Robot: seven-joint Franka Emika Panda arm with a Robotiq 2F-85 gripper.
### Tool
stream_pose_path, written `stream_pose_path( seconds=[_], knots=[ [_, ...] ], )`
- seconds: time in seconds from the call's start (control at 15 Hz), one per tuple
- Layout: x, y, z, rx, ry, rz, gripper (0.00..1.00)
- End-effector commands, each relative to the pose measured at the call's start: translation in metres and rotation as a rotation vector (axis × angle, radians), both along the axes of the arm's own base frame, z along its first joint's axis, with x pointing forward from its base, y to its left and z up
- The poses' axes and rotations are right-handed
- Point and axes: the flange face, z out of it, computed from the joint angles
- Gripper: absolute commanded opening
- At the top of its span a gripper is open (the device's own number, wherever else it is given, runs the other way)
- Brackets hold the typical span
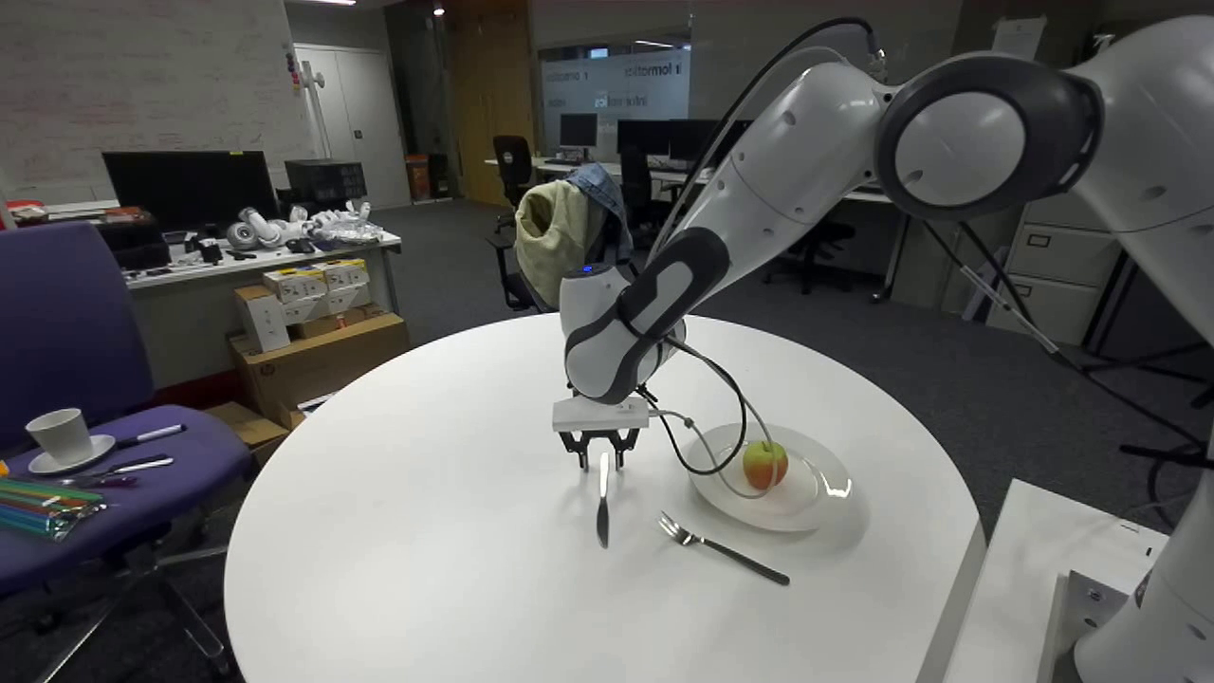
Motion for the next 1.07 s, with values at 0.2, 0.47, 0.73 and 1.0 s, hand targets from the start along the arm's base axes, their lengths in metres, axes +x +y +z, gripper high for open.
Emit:
stream_pose_path(
  seconds=[0.2, 0.47, 0.73, 1.0],
  knots=[
    [0.0065, -0.0016, 0.0023, -0.021, -0.021, -0.019, 0.32],
    [0.0068, -0.0021, 0.0023, -0.020, -0.021, -0.022, 0.27],
    [0.0074, -0.0025, 0.0028, -0.019, -0.022, -0.025, 0.05],
    [0.0077, -0.0032, 0.0032, -0.019, -0.024, -0.028, 0.07]
  ],
)
